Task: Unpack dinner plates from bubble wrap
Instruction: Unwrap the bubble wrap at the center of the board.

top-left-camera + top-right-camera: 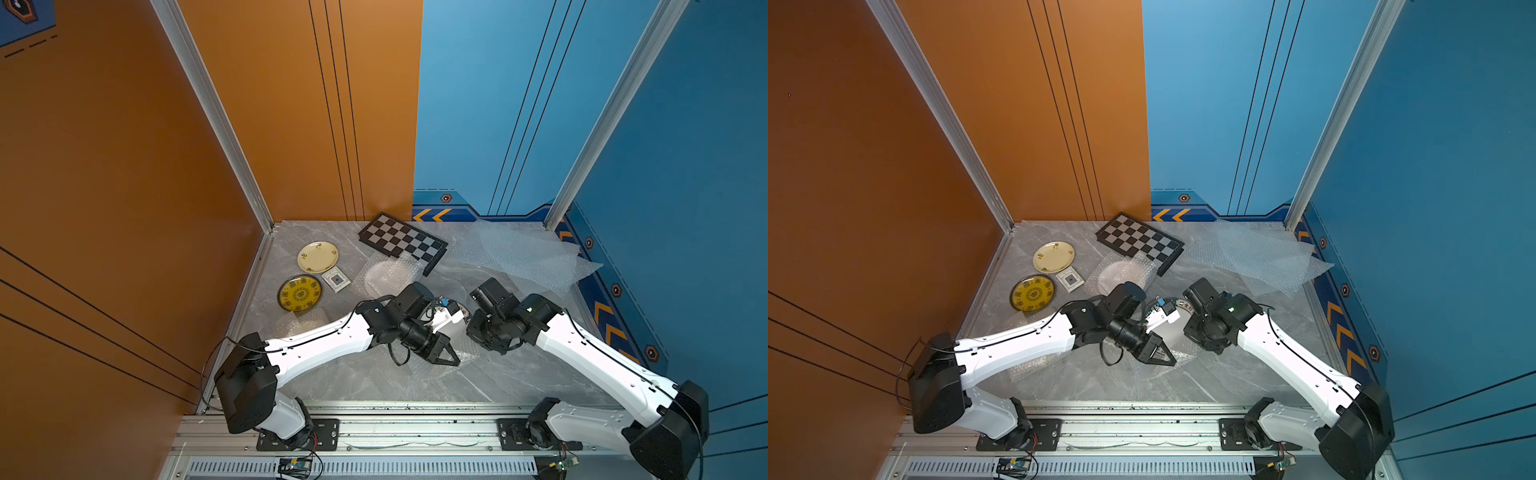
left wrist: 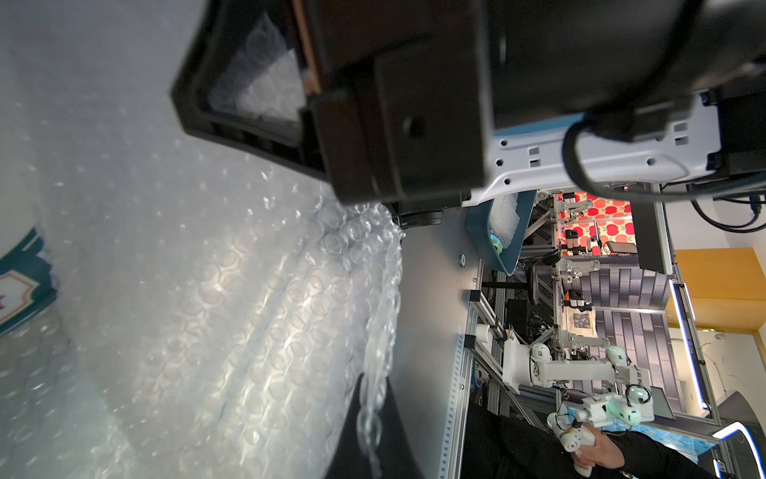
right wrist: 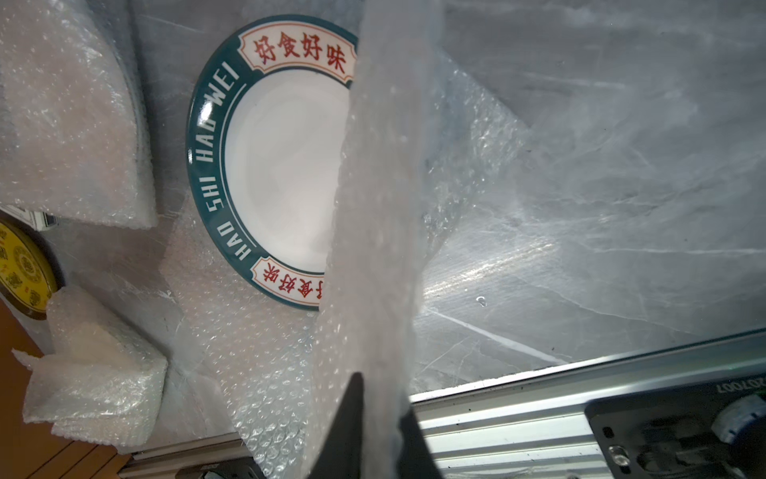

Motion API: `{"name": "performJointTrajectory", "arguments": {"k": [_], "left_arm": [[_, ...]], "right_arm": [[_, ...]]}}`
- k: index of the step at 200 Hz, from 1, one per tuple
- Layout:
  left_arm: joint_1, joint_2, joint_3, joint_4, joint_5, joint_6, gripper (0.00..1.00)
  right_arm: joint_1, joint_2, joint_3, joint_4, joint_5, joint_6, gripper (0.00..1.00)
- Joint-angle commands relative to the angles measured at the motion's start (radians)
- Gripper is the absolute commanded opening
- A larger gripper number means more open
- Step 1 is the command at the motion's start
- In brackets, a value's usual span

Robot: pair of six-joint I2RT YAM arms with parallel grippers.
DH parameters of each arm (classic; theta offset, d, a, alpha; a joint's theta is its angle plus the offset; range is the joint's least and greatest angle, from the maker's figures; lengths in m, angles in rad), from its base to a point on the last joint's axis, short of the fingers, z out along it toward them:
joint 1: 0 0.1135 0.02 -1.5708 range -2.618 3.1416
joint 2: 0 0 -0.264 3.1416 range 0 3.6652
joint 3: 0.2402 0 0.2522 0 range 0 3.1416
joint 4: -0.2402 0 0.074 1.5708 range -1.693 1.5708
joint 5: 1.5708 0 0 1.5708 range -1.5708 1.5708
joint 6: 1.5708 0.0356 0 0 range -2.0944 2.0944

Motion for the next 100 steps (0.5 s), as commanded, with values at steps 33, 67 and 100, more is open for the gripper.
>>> {"name": "performJointTrajectory", "arguments": {"k": [33,67,100], "left_arm": [[0.102,-0.139,-0.110,0.073,-0.121,-0.092,0.54],[0.306,-0.236,-0.195,0.087,-0.250,-0.183,0.59],[0.398,-0.130,-0.144,0.014,-0.236,-0.183,0.59]], "right_arm": [[-0.002,-0.161,-0.126,0.011,0.016,0.048,0.00],[0.042,-0.232,-0.190,0.017,0.041,0.099,0.00],[0.134,-0.306,-0.249,0.017,0.061,0.154,0.00]]}}
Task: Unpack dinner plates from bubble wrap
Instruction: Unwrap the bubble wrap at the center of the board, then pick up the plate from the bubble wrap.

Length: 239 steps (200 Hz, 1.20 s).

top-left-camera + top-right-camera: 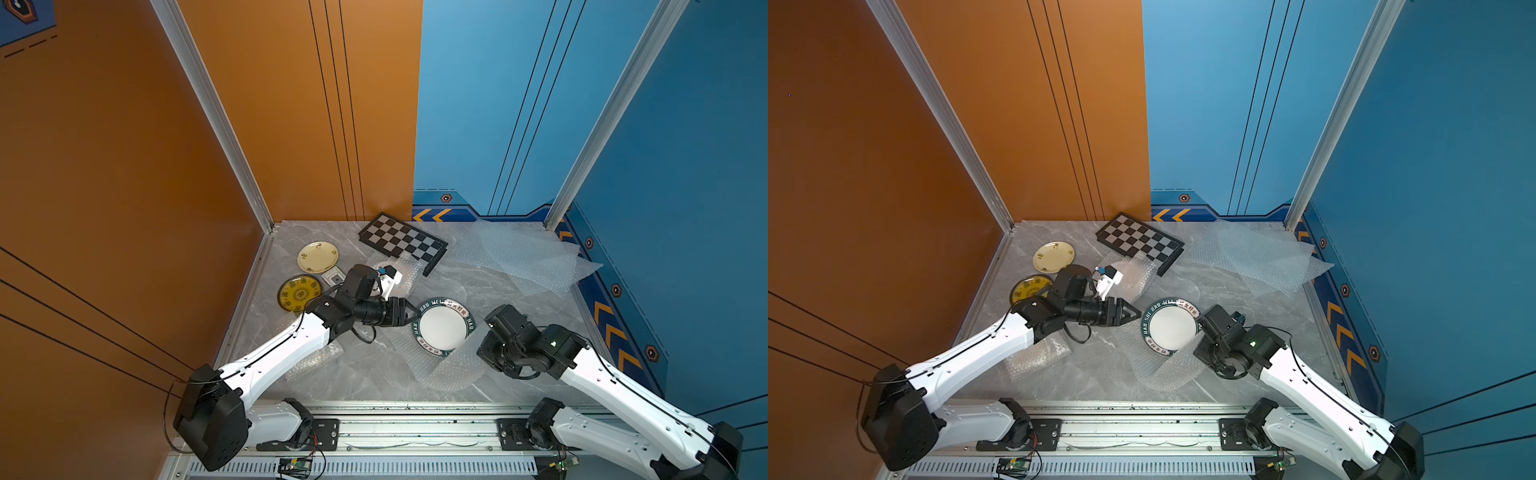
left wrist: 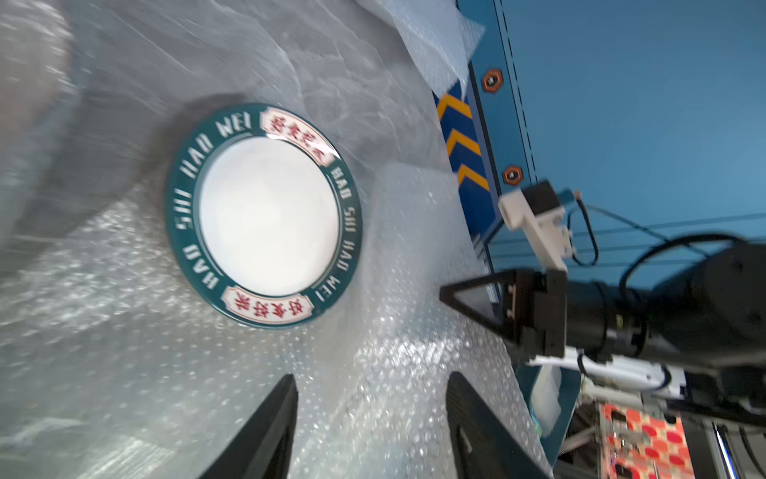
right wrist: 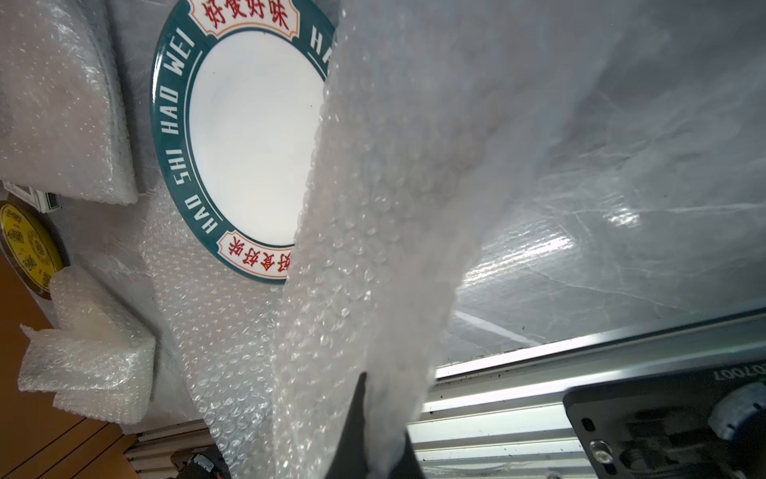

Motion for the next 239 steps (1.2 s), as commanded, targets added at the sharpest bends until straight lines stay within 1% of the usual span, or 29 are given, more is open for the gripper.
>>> {"name": "performJointTrajectory", "arguments": {"k": [1,24,51,82,116,152,158,191,222,239], "left_arm": [[0.028,0.087,0.027,-0.044,-0.017,-0.021,0.59],[0.014,0.200,0.053,-0.012,0.047,0.009,0.59],[0.005,0.292,0.062,-0.008,0.063,0.030,0.59],[0.003,0.342,0.050,-0.008,0.075,0.037,0.59],[0.000,0.384,0.045,-0.003,0.079,0.044,0.57],[-0.007,0.425,0.011,0.061,0.090,0.003,0.55],[-0.009,0.431,0.005,0.108,0.091,-0.009,0.55],[-0.022,0.473,-0.003,0.195,0.092,-0.069,0.54],[-0.037,0.519,0.019,0.210,0.090,-0.082,0.53],[-0.039,0.535,0.024,0.221,0.081,-0.095,0.51]], "right_arm": [[0.044,-0.046,-0.044,-0.004,0.042,0.065,0.00],[0.093,-0.071,-0.094,0.010,0.051,0.109,0.00],[0.104,-0.066,-0.108,0.041,0.053,0.113,0.00],[0.101,-0.031,-0.088,0.043,0.051,0.087,0.00],[0.077,-0.041,-0.102,0.051,0.045,0.082,0.00],[0.024,-0.056,-0.116,0.053,0.005,0.058,0.00],[0.015,-0.059,-0.120,0.054,-0.003,0.055,0.00],[-0.017,-0.076,-0.141,0.054,-0.031,0.043,0.00],[-0.031,-0.075,-0.145,0.053,-0.046,0.026,0.00],[-0.034,-0.073,-0.143,0.052,-0.051,0.018,0.00]]}}
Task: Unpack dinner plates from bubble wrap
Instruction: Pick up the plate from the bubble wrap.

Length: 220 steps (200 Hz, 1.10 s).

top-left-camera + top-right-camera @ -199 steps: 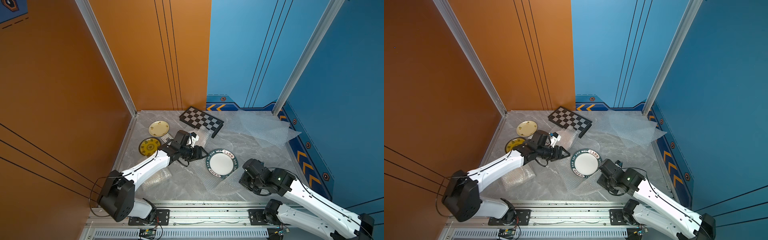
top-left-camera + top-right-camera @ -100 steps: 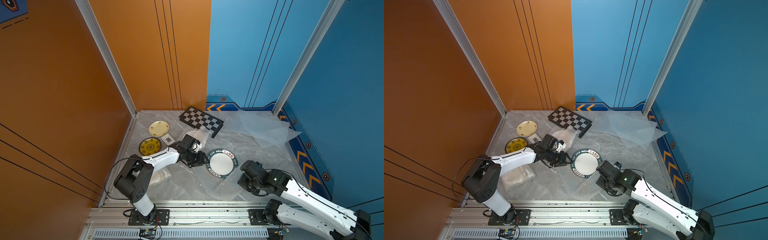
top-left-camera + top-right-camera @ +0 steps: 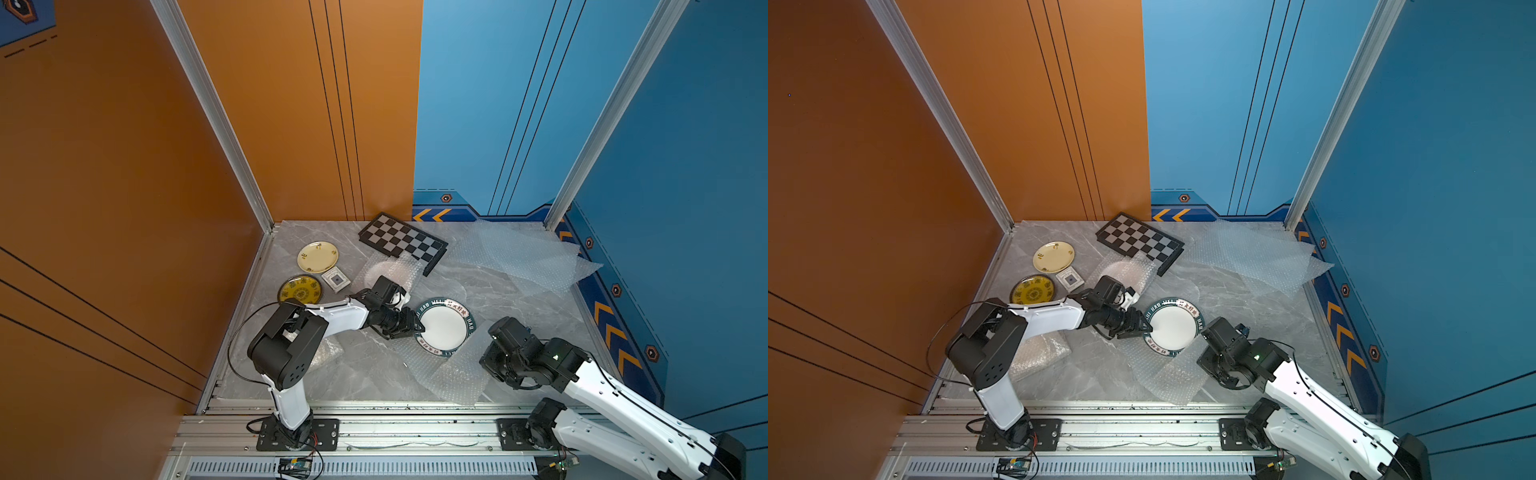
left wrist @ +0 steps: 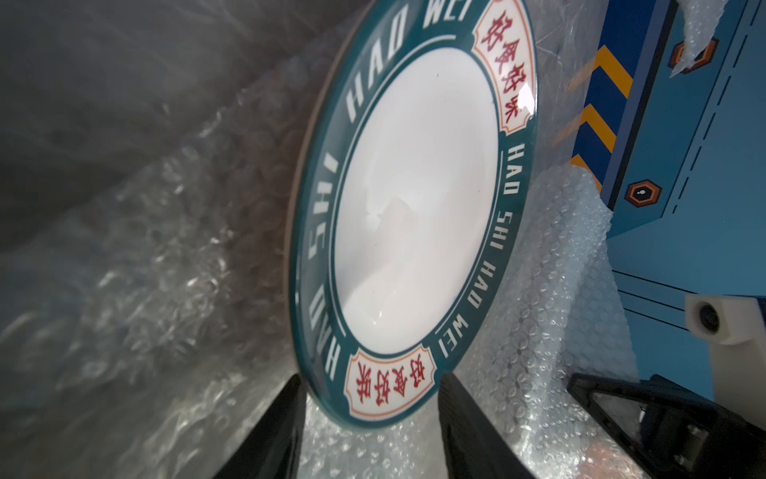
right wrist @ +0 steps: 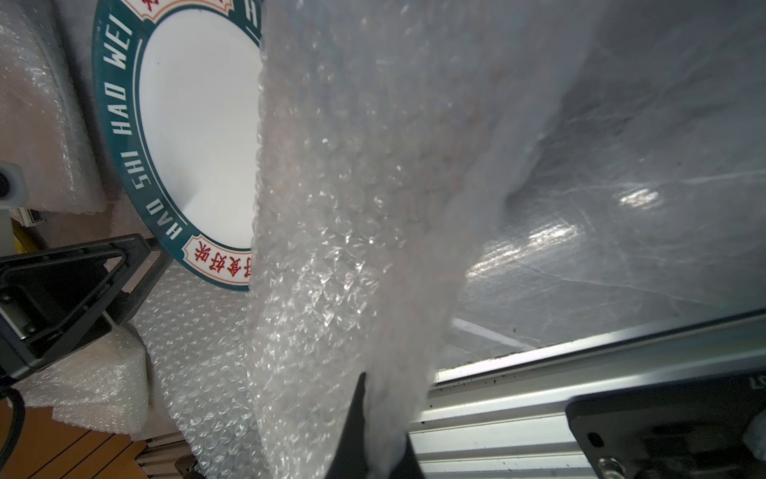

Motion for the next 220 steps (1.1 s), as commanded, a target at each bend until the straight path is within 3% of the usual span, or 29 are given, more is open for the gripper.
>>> {"name": "performJointTrajectory", "arguments": {"k": [1,55,96,137,193,220], "left_arm": [[-0.009,0.027,0.014,0.033,0.006,-0.027,0.50],[-0.014,0.063,0.031,0.042,-0.056,-0.063,0.33],[-0.013,0.081,0.040,0.055,-0.085,-0.090,0.00],[0.004,0.040,0.009,0.147,-0.096,-0.145,0.00],[0.078,-0.055,-0.004,0.262,-0.082,-0.245,0.00],[0.108,-0.097,0.025,0.269,-0.083,-0.273,0.00]], "right_arm": [[-0.010,-0.004,-0.014,-0.010,-0.017,-0.031,0.00],[-0.054,0.000,-0.002,-0.010,-0.031,-0.063,0.00],[-0.071,0.019,0.018,-0.009,-0.031,-0.096,0.00],[-0.100,0.086,0.116,-0.008,0.000,-0.212,0.00],[-0.149,0.257,0.359,0.001,0.050,-0.547,0.00],[-0.180,0.255,0.366,0.028,0.063,-0.668,0.00]]}}
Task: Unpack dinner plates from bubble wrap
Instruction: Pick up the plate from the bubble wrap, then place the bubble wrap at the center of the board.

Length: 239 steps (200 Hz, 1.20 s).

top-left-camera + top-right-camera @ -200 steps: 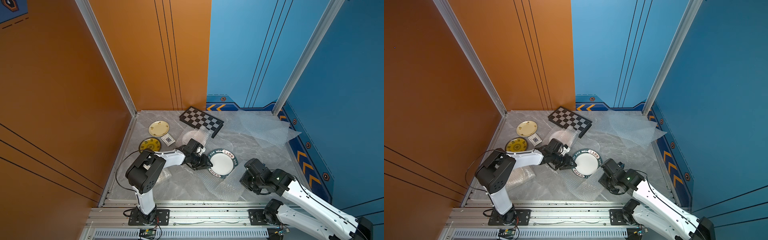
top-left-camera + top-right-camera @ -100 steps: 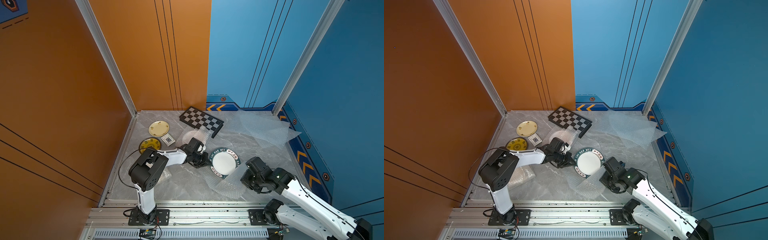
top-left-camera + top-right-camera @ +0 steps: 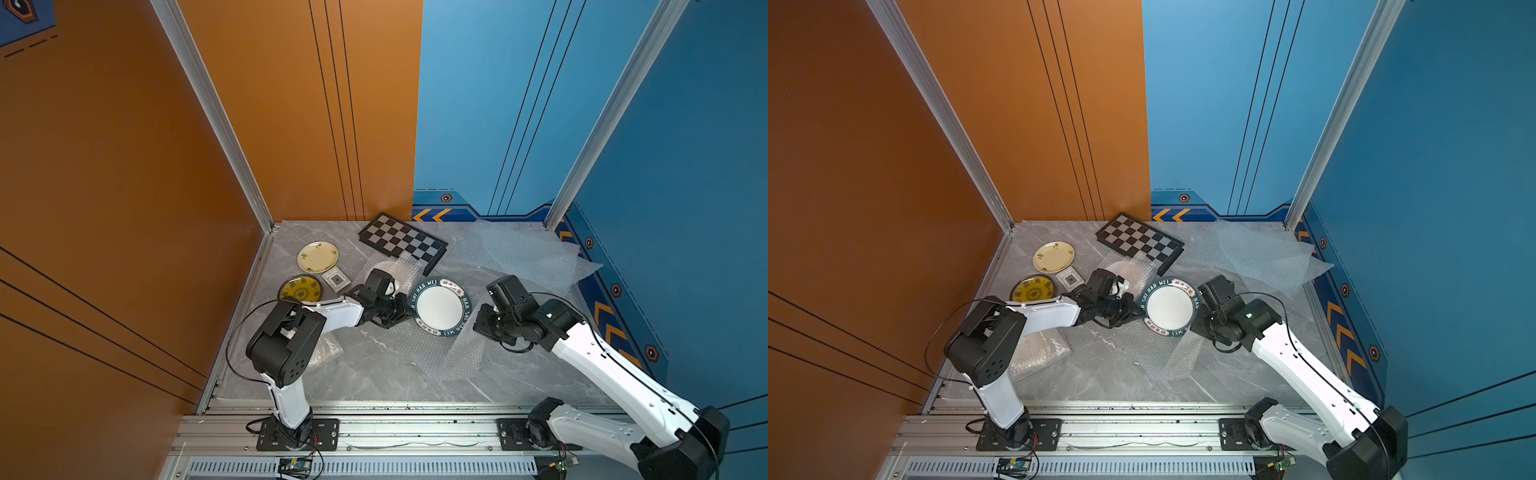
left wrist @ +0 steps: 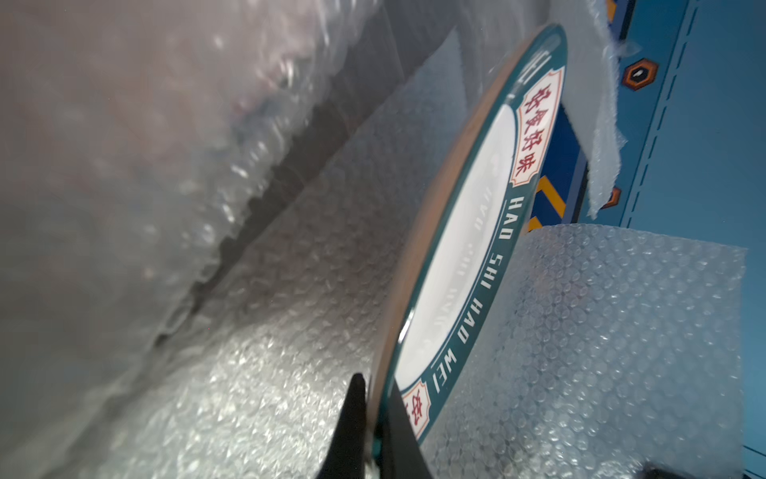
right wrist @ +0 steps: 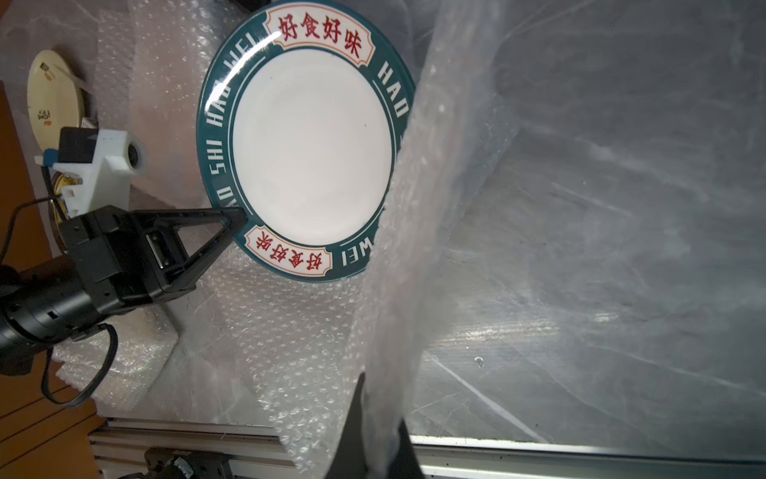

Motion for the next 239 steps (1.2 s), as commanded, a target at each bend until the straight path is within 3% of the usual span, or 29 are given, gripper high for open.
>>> {"name": "performJointTrajectory", "arguments": {"k": [1,56,83,115,140,187,239], "left_arm": [[0.022,-0.071,0.037,0.075,-0.001,-0.042,0.00],[0.090,-0.133,0.057,0.075,0.007,-0.083,0.00],[0.139,-0.170,0.050,0.040,0.034,-0.076,0.00],[0.197,-0.229,0.032,-0.033,0.044,-0.042,0.00],[0.247,-0.279,0.021,-0.090,0.052,-0.012,0.00],[0.360,-0.364,-0.019,-0.138,0.079,0.007,0.00],[0.482,-0.413,-0.066,-0.163,0.126,0.023,0.00]], "right_arm": [[-0.028,-0.008,0.010,0.009,0.041,-0.181,0.00],[-0.185,-0.159,-0.228,0.015,-0.042,-0.092,0.00],[-0.257,-0.233,-0.312,0.009,-0.078,-0.052,0.35],[-0.306,-0.231,-0.294,-0.048,-0.069,-0.067,0.39],[-0.333,-0.222,-0.244,-0.142,-0.010,-0.066,0.62],[-0.388,-0.218,-0.195,-0.154,-0.005,-0.084,0.64],[-0.502,-0.045,-0.172,-0.015,-0.065,-0.165,0.60]]}}
